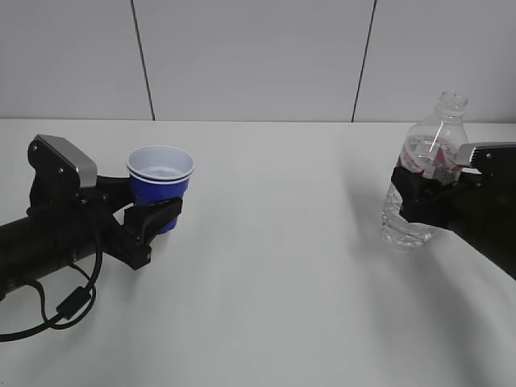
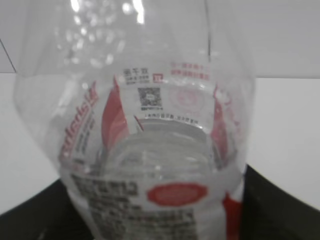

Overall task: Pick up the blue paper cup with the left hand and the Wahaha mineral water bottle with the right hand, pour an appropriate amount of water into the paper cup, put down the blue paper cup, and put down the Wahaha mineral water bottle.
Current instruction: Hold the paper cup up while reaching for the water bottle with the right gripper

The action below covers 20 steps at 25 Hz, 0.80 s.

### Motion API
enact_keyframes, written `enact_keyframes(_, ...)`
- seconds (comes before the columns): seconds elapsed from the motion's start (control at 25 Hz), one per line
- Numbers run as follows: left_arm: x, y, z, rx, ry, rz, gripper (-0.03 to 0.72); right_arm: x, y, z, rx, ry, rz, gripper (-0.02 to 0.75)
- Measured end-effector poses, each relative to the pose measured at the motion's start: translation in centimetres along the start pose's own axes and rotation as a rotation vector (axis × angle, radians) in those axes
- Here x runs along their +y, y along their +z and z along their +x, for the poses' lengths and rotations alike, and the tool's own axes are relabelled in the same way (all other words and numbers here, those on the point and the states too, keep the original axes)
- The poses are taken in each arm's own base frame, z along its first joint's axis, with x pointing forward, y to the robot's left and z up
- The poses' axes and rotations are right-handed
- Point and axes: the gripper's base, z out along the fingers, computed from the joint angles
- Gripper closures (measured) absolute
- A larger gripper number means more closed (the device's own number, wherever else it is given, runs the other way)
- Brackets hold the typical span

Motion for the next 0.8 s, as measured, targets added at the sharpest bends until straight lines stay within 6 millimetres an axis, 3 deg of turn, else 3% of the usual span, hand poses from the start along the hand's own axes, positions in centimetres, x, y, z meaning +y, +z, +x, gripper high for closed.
enact_keyframes(0.6,-0.1,0.0,0.0,0.001,0.005,0.011,0.244,0.1,0.0,0.0,0.001,-0.003,-0.008,0.276)
enact_keyframes(0.8,-0.3,0.0,0.0,0.003,0.017,0.038,0.244,0.3,-0.3,-1.0,0.012,-0.020,-0.021,0.279)
